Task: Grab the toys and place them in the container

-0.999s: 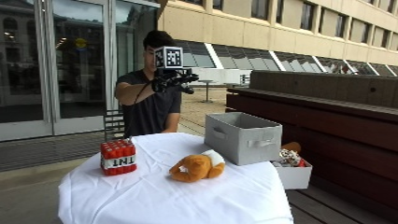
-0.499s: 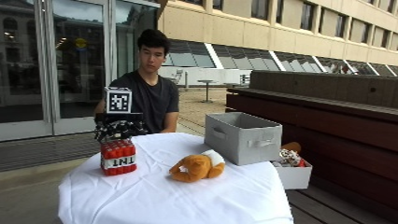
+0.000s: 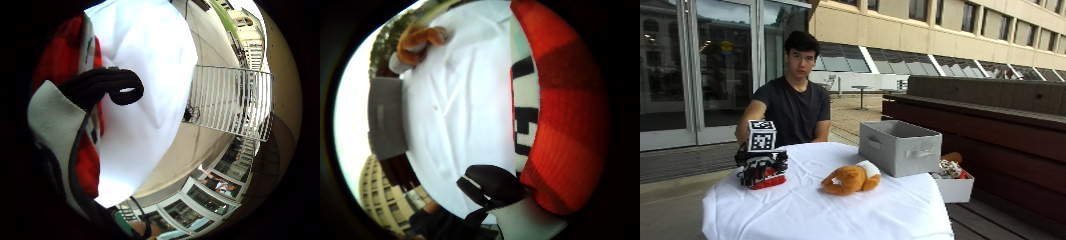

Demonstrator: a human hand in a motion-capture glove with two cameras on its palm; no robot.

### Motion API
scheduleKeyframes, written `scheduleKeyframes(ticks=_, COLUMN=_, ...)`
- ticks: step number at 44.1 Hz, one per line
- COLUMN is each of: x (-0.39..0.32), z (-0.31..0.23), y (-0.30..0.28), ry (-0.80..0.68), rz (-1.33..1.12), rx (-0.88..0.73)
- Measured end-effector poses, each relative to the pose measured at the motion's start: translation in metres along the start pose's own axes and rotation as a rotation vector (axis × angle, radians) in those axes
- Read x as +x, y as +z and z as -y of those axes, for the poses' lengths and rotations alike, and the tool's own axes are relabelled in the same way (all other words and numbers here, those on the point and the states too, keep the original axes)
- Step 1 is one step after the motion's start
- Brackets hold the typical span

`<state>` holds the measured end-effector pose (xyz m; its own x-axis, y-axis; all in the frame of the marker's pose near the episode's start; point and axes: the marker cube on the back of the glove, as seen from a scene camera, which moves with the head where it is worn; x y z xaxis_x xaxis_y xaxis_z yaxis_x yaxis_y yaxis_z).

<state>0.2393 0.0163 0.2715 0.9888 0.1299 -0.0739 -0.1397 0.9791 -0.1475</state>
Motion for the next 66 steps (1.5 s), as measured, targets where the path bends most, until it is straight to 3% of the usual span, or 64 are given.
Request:
scheduleKeyframes(ticks=5, x=0.003, z=-0.023, y=0.005, ry=-0.080, rz=-0.090, rx=-0.192)
scheduleKeyframes(ticks=16, x=0.007, z=-0.020, y=-0.008, ry=-0.018, rz=0.017, rx=-0.149)
scheduleKeyframes(ticks=23, x=0.004, z=-0.025, y=-0.013, ry=0.106, rz=0.068, rx=-0.065)
scheduleKeyframes(ticks=27, x=0.001, z=-0.022, y=-0.019, ry=0.202, rz=0.064, rx=-0.128)
scheduleKeyframes(ticks=31, x=0.001, z=-0.022, y=-0.061, ry=0.233, rz=0.129, rx=-0.152)
scheduleKeyframes(ticks=35, x=-0.009, z=-0.028, y=-0.139, ry=0.215, rz=0.179, rx=-0.108)
scheduleKeyframes(ticks=44, x=-0.065, z=-0.011, y=-0.291, ry=0.192, rz=0.141, rx=0.197)
scheduleKeyframes(ticks=49, x=-0.123, z=-0.031, y=-0.351, ry=0.164, rz=0.161, rx=0.098)
scheduleKeyframes(ticks=54, x=-0.176, z=-0.019, y=-0.372, ry=0.100, rz=0.152, rx=0.281)
scheduleKeyframes(ticks=66, x=-0.302, z=-0.021, y=-0.382, ry=-0.043, rz=0.149, rx=0.280)
